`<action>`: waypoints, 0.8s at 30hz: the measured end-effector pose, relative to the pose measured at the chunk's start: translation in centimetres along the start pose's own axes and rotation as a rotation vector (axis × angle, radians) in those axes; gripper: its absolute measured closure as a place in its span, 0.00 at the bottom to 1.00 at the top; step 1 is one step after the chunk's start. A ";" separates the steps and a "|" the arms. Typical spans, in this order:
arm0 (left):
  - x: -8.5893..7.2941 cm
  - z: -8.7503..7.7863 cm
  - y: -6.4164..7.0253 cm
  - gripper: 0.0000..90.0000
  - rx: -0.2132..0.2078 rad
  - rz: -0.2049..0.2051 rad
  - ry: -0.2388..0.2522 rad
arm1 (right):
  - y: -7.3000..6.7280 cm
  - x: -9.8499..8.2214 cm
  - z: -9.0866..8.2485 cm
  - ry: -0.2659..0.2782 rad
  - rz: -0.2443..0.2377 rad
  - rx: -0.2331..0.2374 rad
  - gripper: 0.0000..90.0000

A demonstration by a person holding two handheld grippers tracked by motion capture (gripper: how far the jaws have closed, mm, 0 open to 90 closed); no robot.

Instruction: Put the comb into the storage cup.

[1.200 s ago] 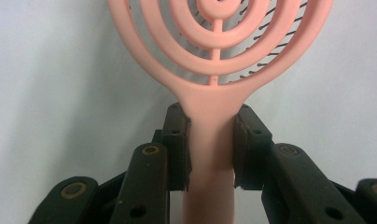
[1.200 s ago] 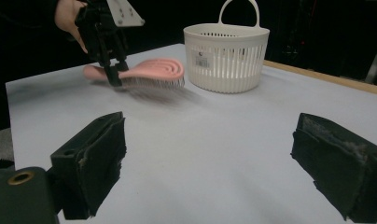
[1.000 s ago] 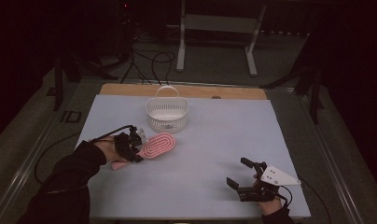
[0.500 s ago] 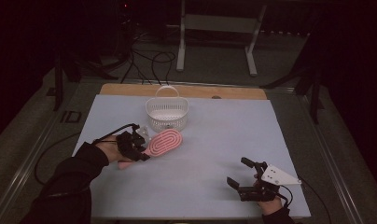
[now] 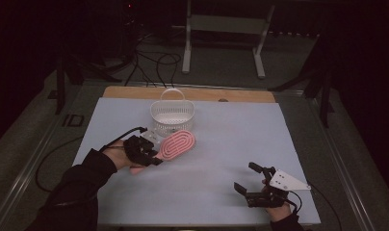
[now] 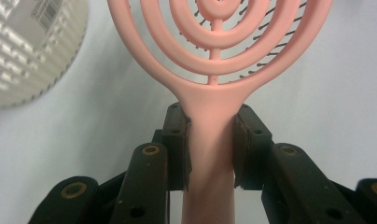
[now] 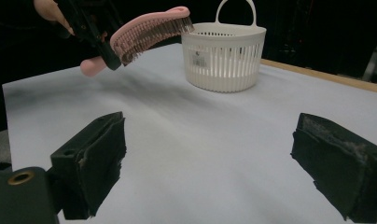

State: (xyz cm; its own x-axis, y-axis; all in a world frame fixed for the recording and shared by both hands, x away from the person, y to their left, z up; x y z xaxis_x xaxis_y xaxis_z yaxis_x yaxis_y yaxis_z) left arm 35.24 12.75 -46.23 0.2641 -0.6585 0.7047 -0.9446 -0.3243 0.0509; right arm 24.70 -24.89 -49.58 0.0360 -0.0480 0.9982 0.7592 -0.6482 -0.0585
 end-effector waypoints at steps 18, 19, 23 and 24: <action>1.1 0.2 1.3 0.79 0.040 -0.047 0.192 | 0.1 0.0 0.0 0.001 0.002 -0.006 0.11; 1.1 0.3 1.4 0.79 0.063 -0.046 0.206 | 0.1 0.0 0.0 -0.001 0.001 -0.007 0.11; 1.0 0.4 1.6 0.79 0.079 -0.064 0.247 | 0.1 0.0 0.0 0.001 0.002 -0.006 0.11; 1.0 0.4 1.7 0.79 0.087 -0.061 0.260 | 0.1 0.0 0.0 -0.001 0.002 -0.006 0.11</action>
Point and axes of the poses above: each handheld gripper's, and its own axes: z roughly forward along the jaws, x roughly out of its top, y roughly to its right, the point moved 3 cm from there along z, roughly forward along the jaws, and after that the axes turned 14 degrees about y, right-handed, at the moved point
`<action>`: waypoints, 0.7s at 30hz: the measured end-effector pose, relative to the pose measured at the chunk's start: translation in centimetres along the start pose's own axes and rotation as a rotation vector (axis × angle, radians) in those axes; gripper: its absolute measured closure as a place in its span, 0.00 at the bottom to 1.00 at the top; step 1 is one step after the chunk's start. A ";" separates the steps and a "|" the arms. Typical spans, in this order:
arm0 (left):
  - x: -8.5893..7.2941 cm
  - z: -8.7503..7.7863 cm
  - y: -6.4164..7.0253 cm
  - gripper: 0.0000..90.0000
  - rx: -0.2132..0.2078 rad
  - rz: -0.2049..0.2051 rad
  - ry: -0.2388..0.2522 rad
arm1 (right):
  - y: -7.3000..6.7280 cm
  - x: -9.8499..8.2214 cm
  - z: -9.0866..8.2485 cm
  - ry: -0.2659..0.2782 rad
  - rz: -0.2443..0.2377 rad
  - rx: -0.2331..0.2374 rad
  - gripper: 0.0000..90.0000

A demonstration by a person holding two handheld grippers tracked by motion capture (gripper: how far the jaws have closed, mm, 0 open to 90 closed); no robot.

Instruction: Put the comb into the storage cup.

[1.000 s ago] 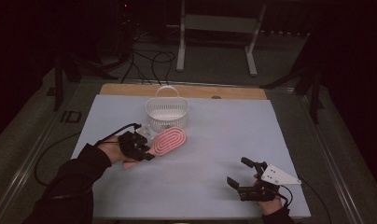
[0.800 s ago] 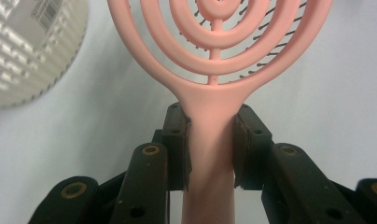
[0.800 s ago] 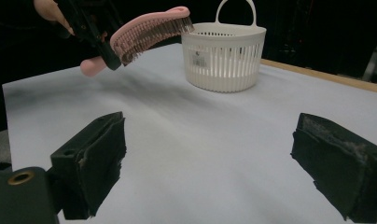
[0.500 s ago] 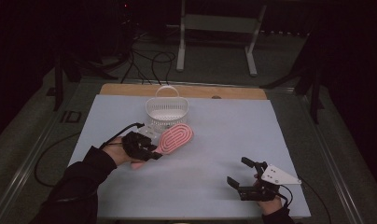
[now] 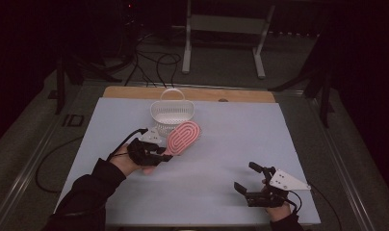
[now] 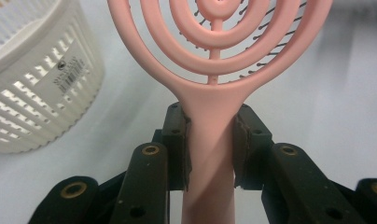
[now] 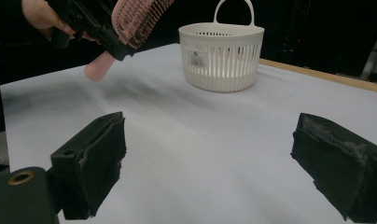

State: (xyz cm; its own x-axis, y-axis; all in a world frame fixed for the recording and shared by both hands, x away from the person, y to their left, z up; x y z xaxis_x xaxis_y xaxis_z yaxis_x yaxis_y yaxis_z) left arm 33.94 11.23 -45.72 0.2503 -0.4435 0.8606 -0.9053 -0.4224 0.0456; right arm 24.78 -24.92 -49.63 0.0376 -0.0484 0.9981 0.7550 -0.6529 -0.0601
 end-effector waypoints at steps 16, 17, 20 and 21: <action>-0.6 -0.5 1.3 0.79 0.104 -0.015 0.151 | 0.0 0.0 0.0 -0.003 0.003 -0.001 0.11; -0.7 -0.4 1.4 0.79 0.118 -0.013 0.164 | 0.0 -0.1 0.1 -0.004 0.003 -0.002 0.11; -1.1 -0.4 1.7 0.79 0.120 -0.022 0.184 | 0.0 -0.1 0.1 -0.003 0.003 -0.001 0.11; -1.1 -0.4 1.8 0.79 0.114 -0.027 0.193 | 0.0 -0.1 0.1 -0.004 0.003 -0.001 0.11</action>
Point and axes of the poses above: each handheld gripper's, and its own axes: z roughly forward along the jaws, x roughly out of its top, y roughly to its right, the point moved 3 cm from there along z, roughly forward along the jaws, and after that the axes turned 14 degrees about y, right-handed, at the moved point
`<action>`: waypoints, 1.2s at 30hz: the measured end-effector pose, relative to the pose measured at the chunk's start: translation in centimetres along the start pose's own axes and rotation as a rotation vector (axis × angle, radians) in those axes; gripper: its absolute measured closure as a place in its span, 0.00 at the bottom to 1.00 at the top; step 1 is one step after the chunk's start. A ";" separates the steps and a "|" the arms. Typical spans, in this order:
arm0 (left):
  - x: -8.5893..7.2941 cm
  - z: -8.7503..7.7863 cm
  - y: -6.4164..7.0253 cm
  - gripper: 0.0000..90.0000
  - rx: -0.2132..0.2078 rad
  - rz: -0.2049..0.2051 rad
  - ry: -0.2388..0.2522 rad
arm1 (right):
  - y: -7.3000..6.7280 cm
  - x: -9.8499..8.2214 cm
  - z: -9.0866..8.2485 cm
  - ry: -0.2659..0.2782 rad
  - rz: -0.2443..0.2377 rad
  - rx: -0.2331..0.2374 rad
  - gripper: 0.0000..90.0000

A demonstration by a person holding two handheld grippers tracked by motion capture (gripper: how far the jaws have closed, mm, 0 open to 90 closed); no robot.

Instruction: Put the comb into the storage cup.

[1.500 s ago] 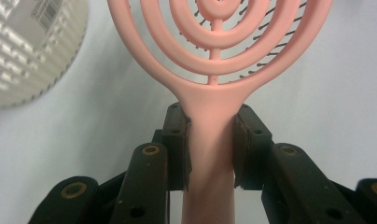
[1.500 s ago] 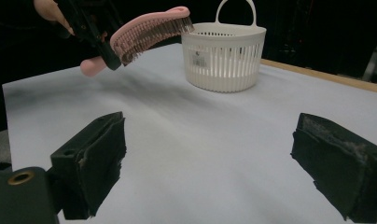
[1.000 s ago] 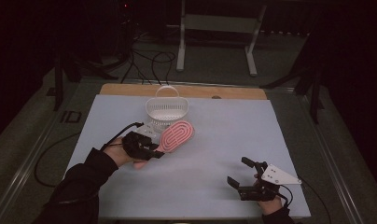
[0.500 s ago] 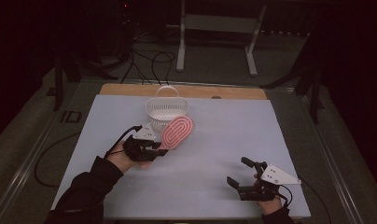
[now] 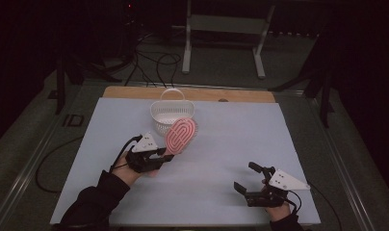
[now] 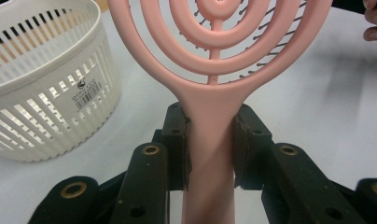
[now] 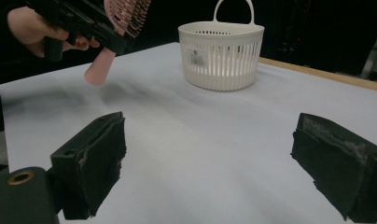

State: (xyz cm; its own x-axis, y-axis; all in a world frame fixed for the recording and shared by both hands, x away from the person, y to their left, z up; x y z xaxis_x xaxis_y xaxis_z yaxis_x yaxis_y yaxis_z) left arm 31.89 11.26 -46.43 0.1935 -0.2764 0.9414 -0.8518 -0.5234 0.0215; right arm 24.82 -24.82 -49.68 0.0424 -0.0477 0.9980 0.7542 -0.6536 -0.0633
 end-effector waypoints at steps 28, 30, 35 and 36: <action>-1.7 -1.7 1.0 0.79 0.021 -0.099 0.310 | -0.1 -0.1 0.2 -0.005 -0.003 0.007 0.11; -2.0 -1.9 1.0 0.79 0.018 -0.107 0.332 | -0.1 -0.1 0.2 -0.006 -0.001 0.008 0.11; -2.9 -2.2 1.2 0.79 0.023 -0.095 0.384 | -0.1 -0.1 0.2 -0.006 -0.001 0.009 0.11; -3.1 -2.2 1.3 0.79 0.022 -0.095 0.389 | -0.1 -0.1 0.2 -0.007 -0.001 0.009 0.11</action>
Point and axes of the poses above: each handheld gripper's, and its own axes: z roughly forward along the jaws, x roughly out of its top, y roughly to its right, the point moved 3 cm from there along z, roughly forward along the jaws, and after that the axes turned 14 degrees about y, right-handed, at the moved point
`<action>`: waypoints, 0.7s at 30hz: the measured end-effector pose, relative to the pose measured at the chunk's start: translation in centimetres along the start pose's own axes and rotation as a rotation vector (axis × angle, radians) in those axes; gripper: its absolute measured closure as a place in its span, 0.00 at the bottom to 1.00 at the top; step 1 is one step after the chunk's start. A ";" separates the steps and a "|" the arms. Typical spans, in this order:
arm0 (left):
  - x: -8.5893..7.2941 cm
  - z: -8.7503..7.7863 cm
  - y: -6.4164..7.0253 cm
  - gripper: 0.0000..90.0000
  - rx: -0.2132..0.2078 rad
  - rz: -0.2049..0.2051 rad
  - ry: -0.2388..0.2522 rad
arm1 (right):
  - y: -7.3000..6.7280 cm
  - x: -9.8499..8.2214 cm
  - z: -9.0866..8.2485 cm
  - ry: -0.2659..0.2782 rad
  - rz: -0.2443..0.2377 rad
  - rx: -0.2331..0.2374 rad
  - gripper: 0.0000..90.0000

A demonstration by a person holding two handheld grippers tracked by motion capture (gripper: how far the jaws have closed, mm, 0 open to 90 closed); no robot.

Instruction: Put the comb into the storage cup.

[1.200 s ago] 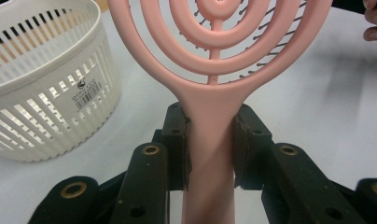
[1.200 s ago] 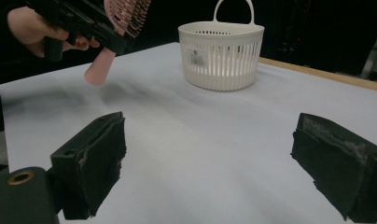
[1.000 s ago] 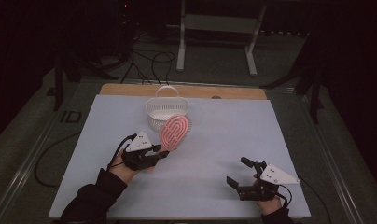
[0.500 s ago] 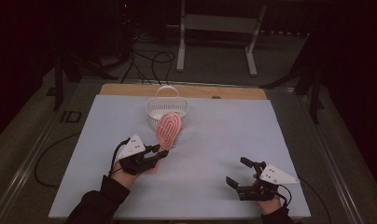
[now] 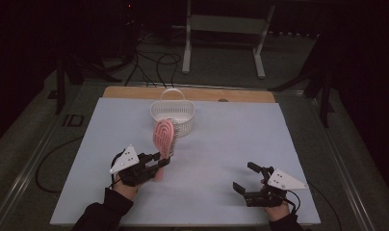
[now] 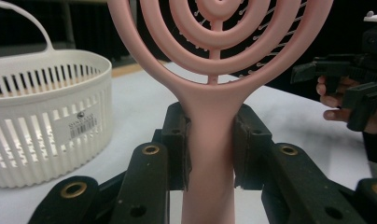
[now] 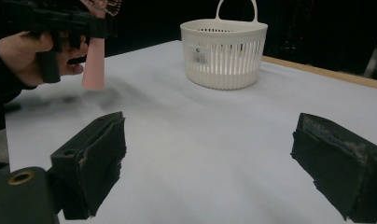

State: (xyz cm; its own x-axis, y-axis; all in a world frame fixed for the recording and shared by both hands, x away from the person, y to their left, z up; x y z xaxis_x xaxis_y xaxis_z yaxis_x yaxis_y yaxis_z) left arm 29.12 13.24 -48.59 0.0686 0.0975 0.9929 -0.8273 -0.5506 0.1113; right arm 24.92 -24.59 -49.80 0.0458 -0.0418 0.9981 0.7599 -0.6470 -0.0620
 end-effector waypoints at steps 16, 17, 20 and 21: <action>-1.1 -0.9 -0.2 0.79 0.041 0.035 0.047 | 0.2 0.0 0.1 -0.009 0.007 -0.012 0.11; -1.1 -0.9 -0.1 0.79 0.044 0.041 0.050 | 0.2 0.0 0.1 -0.013 0.004 -0.022 0.11; -1.0 -1.0 -0.1 0.79 0.050 0.039 0.059 | 0.3 0.0 0.3 -0.016 0.002 -0.034 0.11; -1.0 -1.0 -0.2 0.79 0.051 0.037 0.058 | 0.3 0.0 0.3 -0.019 0.004 -0.042 0.11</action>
State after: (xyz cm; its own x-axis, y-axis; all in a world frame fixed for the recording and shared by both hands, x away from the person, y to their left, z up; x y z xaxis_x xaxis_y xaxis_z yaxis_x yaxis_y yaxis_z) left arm 28.65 14.12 -49.65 0.0052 0.1236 0.9923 -0.7988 -0.5964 0.0784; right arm 25.37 -24.58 -49.85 0.0617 -0.0300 0.9976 0.7316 -0.6786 -0.0656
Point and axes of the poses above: each handheld gripper's, and its own axes: z roughly forward along the jaws, x roughly out of its top, y roughly to its right, the point moved 3 cm from there along z, roughly forward along the jaws, and after that the axes turned 14 degrees about y, right-handed, at the moved point
